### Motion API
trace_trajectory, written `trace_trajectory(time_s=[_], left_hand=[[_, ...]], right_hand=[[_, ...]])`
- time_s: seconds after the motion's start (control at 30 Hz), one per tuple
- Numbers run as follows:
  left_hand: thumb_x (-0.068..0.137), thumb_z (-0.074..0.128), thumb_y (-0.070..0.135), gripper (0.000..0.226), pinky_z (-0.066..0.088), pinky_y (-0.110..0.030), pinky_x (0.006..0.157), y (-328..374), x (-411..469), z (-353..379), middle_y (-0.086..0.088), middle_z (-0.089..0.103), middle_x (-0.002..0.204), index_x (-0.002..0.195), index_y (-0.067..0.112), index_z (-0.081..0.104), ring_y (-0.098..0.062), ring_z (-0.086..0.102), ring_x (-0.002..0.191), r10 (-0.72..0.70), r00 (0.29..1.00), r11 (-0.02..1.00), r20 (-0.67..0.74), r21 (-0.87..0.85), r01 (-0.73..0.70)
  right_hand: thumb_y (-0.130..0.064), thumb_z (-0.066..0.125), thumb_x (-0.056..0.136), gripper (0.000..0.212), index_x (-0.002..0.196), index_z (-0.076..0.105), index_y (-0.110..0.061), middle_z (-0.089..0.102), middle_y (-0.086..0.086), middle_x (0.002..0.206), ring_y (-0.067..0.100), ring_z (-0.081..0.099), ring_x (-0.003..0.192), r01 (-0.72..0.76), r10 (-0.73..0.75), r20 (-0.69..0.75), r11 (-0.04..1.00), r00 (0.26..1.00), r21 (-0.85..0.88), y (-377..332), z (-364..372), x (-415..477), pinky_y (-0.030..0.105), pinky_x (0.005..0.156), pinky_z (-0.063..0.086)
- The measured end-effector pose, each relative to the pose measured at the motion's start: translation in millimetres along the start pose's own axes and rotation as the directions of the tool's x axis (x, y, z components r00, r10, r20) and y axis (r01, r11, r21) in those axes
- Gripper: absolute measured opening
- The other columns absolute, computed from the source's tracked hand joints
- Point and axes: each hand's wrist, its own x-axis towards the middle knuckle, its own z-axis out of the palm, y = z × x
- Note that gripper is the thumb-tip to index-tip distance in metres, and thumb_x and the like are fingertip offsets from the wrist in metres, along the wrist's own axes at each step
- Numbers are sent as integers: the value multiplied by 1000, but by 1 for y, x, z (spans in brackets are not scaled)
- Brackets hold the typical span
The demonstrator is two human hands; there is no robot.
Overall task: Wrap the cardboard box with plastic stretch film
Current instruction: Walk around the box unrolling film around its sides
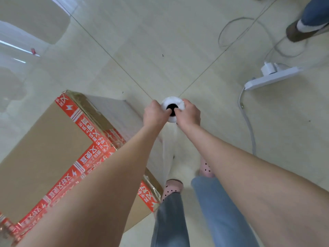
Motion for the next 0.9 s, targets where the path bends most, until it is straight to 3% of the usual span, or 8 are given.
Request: trace_trajectory(time_s=[0.1,0.2,0.33,0.43,0.5,0.6,0.73,0.9], left_hand=[[80,60,18,30,37,-32,62,8,0,-3,-5,55,96,108,10,51,-26,54,86,204,978,944,30,258,-205],[84,55,13,36,42,-35,65,19,2,-7,-8,56,110,120,13,52,-30,57,99,348,928,836,135,402,-372],[86,54,15,38,40,-31,69,29,11,-11,-4,57,113,124,21,54,-27,59,104,375,899,743,227,506,-438],[85,54,13,23,38,-30,63,34,18,-12,-5,60,104,107,17,59,-28,61,96,367,898,705,244,556,-439],[82,54,10,19,38,-31,61,37,22,-14,-7,62,99,100,14,59,-30,62,90,353,906,719,234,551,-423],[80,55,10,26,40,-31,62,35,29,-17,-10,62,101,105,13,59,-32,62,91,343,915,772,213,491,-404],[79,54,12,25,39,-29,61,28,42,-29,-10,64,99,103,12,61,-31,61,91,272,956,897,114,330,-295],[77,58,17,20,46,-30,66,9,54,-50,-10,64,95,96,9,59,-29,61,89,36,999,997,-21,67,-34]], right_hand=[[-18,53,86,37,122,59,-18,63,8,119,29,59,108,-11,11,32,1000,999,12,-3,-1,0,38,89,50],[-14,50,84,28,108,63,-18,65,9,109,30,62,99,-35,33,54,999,998,37,-7,-1,0,43,83,54],[-11,48,80,14,84,60,-18,66,10,95,33,63,91,-37,36,59,999,998,16,-13,-3,2,47,77,55],[-12,48,80,13,81,60,-19,64,7,86,32,63,85,-16,18,51,999,999,-43,-16,-4,5,48,73,56],[-13,48,80,15,83,61,-18,64,6,84,32,63,82,-10,14,42,995,999,-98,-19,-5,9,47,72,57],[-13,49,78,16,84,62,-20,63,4,80,31,62,78,13,-4,42,976,999,-217,-28,-8,16,39,70,55],[-15,56,75,20,89,65,-25,63,-1,81,26,57,76,32,-20,43,956,999,-293,-52,-8,26,27,63,43],[-19,61,77,41,118,57,-26,64,0,113,24,60,102,90,-86,28,960,996,-265,-77,13,28,30,80,46]])
